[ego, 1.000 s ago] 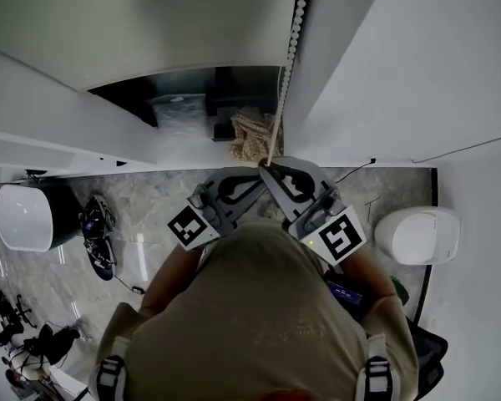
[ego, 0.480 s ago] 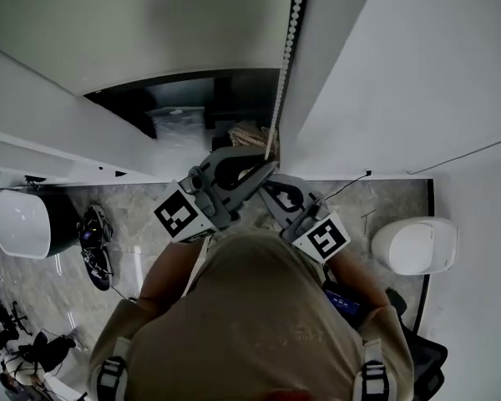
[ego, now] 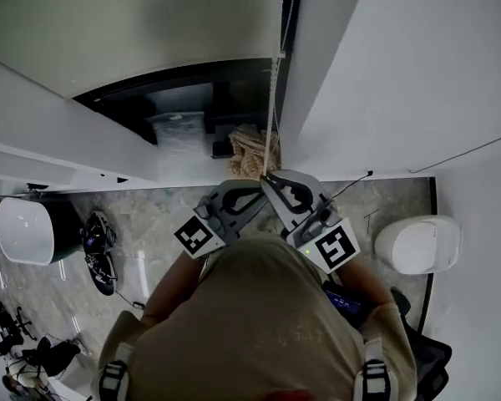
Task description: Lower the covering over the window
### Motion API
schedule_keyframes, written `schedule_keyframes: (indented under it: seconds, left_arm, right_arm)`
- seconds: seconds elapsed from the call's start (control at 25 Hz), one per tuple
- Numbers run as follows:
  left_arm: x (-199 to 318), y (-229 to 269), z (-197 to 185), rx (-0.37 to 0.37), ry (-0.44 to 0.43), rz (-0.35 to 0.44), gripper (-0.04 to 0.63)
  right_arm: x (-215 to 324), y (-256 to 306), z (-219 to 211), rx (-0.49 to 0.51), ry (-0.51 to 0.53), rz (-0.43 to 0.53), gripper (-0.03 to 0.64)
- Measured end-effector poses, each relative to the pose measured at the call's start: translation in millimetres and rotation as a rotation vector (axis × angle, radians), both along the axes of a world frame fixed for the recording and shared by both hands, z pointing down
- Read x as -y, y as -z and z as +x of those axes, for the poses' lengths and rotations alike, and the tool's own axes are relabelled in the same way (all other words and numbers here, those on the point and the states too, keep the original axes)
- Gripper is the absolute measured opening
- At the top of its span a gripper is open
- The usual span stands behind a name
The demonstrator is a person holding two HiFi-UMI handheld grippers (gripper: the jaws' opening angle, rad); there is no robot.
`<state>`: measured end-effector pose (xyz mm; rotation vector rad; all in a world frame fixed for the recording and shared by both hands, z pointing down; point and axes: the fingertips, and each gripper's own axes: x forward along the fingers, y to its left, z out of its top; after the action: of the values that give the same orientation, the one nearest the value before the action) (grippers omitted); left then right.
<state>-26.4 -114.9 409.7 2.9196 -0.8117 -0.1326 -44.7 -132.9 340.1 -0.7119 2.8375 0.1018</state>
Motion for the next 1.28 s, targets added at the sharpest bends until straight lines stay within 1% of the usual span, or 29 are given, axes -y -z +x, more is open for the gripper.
schedule_keyframes:
  seconds: [0.04,0.08,0.12,0.16,0.2,0.24,0.28,0.36,0.4,0.44,0.52,0.6,0.64,0.68,0.72,0.76,0.84,0.88,0.92,0.96,1.0,1.08,1.12,1.16,1.2,1.24,1.28]
  left_arm:
    - [-2,4,-7,-0.048,-0.002,-0.002,0.025]
    - [-3,12,-18,-0.116,-0.005,0.003,0.025]
    - [-1,23,-30,-0.188,-0.001,0.017,0.096]
    - [3,37,-41,-0.238,0.015,0.037,0.176]
    - [8,51,-47,-0.253,0.035,0.062,0.178]
    - [15,64,-47,-0.236,0.048,0.093,0.178]
    - [23,75,-42,-0.203,0.05,0.125,0.178]
    - [38,94,-24,-0.135,0.036,0.169,0.176]
    - [43,99,-17,-0.115,0.034,0.176,0.136]
    - [45,101,-12,-0.111,0.039,0.18,0.025]
    - [45,98,-14,-0.116,0.067,0.172,0.023]
    - [43,85,-19,-0.076,0.101,0.158,0.023]
    - [41,73,-21,-0.045,0.108,0.147,0.023]
    - [39,60,-21,-0.02,0.104,0.129,0.023]
    - [36,46,-19,-0.003,0.093,0.109,0.023]
    - [31,33,-16,0.011,0.078,0.091,0.023]
    - [18,13,-4,0.035,0.046,0.069,0.023]
    - [12,6,3,0.035,0.035,0.055,0.023]
    - [6,3,8,0.025,0.027,0.037,0.023]
    - [1,2,12,0.008,0.023,0.021,0.023]
    - [-2,3,12,-0.011,0.02,0.009,0.023]
    - [-7,9,3,-0.066,-0.001,0.003,0.023]
    - [-7,16,-7,-0.113,-0.013,0.007,0.04]
    - [-5,26,-19,-0.161,-0.016,0.022,0.168]
    - [0,39,-29,-0.189,-0.009,0.049,0.222]
    - [7,54,-34,-0.189,-0.001,0.084,0.222]
    - [14,68,-33,-0.17,0.0,0.121,0.222]
  right_arm:
    - [1,-2,1,-0.008,-0.006,-0.005,0.015]
    - [2,-9,2,-0.018,-0.007,-0.018,0.015]
    - [5,-20,2,-0.035,0.002,-0.043,0.014]
    - [6,-36,1,-0.062,0.02,-0.075,0.014]
    - [6,-52,-2,-0.089,0.037,-0.109,0.014]
    - [4,-65,-6,-0.105,0.049,-0.138,0.014]
    - [3,-72,-10,-0.11,0.056,-0.153,0.014]
    - [1,-71,-18,-0.118,0.065,-0.14,0.014]
    - [0,-69,-21,-0.123,0.069,-0.128,0.014]
    - [-1,-69,-22,-0.124,0.072,-0.122,0.014]
    - [-3,-65,-16,-0.097,0.058,-0.108,0.014]
    - [-3,-51,-1,-0.023,0.034,-0.069,0.02]
    - [-2,-39,6,0.029,0.028,-0.047,0.106]
    - [-1,-25,12,0.077,0.026,-0.026,0.166]
    - [-1,-12,14,0.108,0.029,-0.007,0.166]
    - [-1,-2,12,0.117,0.037,0.009,0.166]
    - [-2,9,4,0.094,0.055,0.025,0.164]
    - [-1,11,0,0.068,0.057,0.027,0.164]
    - [1,12,-4,0.038,0.05,0.025,0.139]
    - [2,11,-6,0.013,0.04,0.018,0.044]
    - [3,10,-7,-0.001,0.029,0.009,0.021]
    - [5,5,-5,-0.01,0.005,-0.004,0.006]
    - [8,-4,-5,-0.026,-0.003,-0.01,0.006]
    - [10,-18,-6,-0.056,-0.001,-0.026,0.005]
    - [12,-35,-10,-0.091,0.009,-0.052,0.005]
    - [13,-51,-14,-0.118,0.021,-0.082,0.005]
    - [13,-61,-17,-0.13,0.032,-0.104,0.005]
